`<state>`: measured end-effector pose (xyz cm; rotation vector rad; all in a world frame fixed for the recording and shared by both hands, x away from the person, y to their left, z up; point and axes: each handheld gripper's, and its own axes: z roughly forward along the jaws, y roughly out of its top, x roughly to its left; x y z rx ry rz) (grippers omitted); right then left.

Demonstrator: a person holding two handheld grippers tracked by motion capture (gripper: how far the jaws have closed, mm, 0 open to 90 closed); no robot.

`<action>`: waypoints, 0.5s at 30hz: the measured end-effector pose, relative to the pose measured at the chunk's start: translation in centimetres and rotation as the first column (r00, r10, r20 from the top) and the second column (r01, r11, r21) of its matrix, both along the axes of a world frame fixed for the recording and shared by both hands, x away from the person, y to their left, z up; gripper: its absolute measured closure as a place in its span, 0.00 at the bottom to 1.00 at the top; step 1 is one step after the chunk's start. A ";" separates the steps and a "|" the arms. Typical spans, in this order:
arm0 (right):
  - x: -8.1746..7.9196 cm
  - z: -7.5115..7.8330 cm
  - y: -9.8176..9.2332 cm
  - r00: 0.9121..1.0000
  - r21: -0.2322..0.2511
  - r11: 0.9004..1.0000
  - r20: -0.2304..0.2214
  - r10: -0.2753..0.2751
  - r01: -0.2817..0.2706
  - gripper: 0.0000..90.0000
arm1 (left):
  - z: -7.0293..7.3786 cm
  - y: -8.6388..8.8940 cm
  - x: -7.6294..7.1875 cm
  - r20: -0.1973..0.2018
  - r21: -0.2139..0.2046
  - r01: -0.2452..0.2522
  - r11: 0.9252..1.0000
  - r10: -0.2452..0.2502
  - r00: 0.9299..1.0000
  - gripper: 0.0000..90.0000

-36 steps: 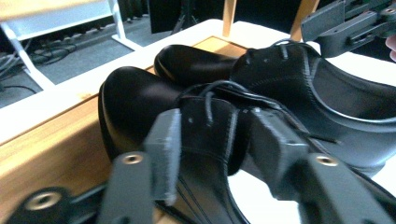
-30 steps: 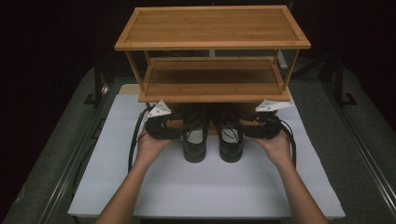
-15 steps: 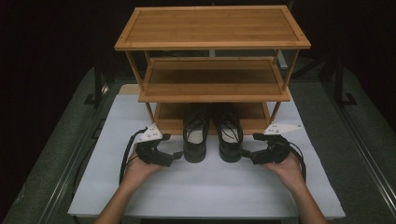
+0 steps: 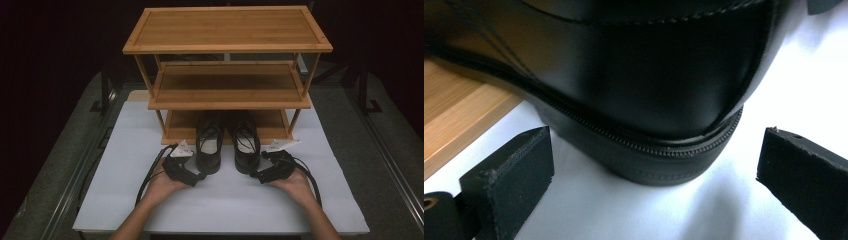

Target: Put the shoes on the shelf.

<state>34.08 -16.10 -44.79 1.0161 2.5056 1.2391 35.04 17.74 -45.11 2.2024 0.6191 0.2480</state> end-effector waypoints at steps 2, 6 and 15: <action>0.2 -0.5 0.4 1.000 -0.021 1.000 0.001 0.005 -0.005 0.07 | -0.2 -0.4 0.2 -0.010 0.035 0.008 0.999 -0.007 1.000 0.02; 0.6 -1.0 1.0 1.000 -0.061 0.998 0.001 0.004 -0.004 0.06 | -0.2 -1.2 0.5 0.010 0.083 -0.003 0.997 0.002 1.000 0.02; 0.6 -0.9 2.5 0.999 -0.039 0.999 0.022 0.033 -0.032 0.13 | -0.3 -1.7 0.7 0.014 0.069 -0.005 0.998 0.004 1.000 0.08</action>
